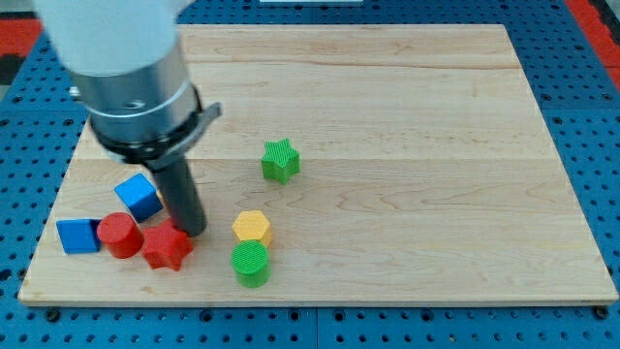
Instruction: Push the red star slightly to the left of the green circle
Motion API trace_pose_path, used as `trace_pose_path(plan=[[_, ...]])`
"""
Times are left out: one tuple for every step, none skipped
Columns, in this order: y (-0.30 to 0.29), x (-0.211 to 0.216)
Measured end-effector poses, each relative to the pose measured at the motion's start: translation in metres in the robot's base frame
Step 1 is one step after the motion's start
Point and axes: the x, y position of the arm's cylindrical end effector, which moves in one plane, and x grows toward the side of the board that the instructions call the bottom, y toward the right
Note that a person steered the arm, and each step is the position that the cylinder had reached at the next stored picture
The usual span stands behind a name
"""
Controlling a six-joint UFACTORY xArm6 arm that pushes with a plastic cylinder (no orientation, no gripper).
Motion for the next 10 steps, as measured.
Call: trace_pose_path(plan=[[-0.014, -0.011], [-0.014, -0.029], [0.004, -0.03], [0.031, -0.021], [0.068, -0.04], [0.115, -0.06], [0.139, -0.05], [0.151, -0.005], [0.137, 0.044], [0.089, 0.081]])
